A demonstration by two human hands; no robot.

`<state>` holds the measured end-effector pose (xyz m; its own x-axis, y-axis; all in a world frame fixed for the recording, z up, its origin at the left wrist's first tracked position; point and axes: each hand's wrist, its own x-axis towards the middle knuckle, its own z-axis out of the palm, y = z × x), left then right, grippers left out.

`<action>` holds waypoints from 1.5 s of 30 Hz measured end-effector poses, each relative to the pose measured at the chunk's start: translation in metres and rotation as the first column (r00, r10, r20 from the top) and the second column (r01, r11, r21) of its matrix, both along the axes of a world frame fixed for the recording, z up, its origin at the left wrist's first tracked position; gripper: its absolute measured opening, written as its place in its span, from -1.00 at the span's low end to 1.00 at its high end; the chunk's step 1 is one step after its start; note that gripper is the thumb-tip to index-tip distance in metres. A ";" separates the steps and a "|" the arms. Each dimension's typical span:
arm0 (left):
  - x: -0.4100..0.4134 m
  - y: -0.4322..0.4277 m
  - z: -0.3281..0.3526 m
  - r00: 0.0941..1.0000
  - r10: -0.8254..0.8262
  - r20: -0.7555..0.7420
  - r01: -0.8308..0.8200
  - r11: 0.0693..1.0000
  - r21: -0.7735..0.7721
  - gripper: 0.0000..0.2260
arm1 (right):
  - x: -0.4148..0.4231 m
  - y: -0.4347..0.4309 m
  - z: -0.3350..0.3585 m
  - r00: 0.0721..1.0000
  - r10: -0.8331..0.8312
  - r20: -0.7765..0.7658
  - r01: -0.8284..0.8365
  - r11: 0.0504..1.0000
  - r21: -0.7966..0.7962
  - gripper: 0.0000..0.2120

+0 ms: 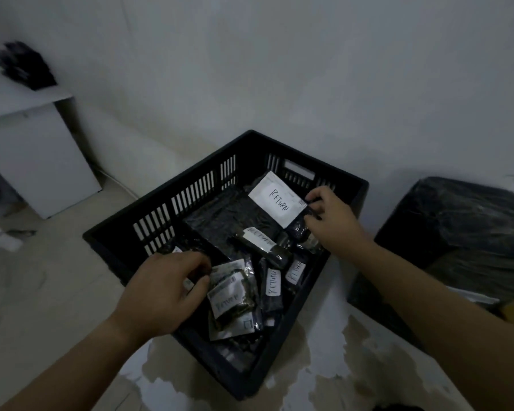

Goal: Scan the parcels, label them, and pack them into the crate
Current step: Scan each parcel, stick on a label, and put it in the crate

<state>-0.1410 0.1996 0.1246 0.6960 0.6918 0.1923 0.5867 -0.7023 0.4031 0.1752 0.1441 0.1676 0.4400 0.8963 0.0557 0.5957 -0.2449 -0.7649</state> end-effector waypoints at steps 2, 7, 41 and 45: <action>0.001 0.003 0.000 1.000 -0.019 -0.019 0.019 1.000 -0.002 -0.74 | 0.011 0.031 -0.009 0.985 0.060 0.163 -0.038 0.990 -0.136 -0.81; -0.005 0.004 -0.008 0.997 -0.031 -0.077 0.030 0.999 -0.017 -0.58 | 0.028 0.080 -0.043 0.923 0.233 0.305 -0.073 0.887 -0.457 -0.76; 0.020 -0.019 0.003 0.978 -0.173 -0.117 0.184 0.979 0.088 -0.41 | -0.029 -0.216 -0.014 0.887 0.459 -0.043 -0.432 0.796 -0.424 -0.46; 0.092 -0.113 0.013 0.940 -0.306 0.150 0.298 0.952 0.076 -0.48 | 0.004 -0.298 -0.033 0.952 0.200 -0.231 -0.282 0.866 -0.414 -0.50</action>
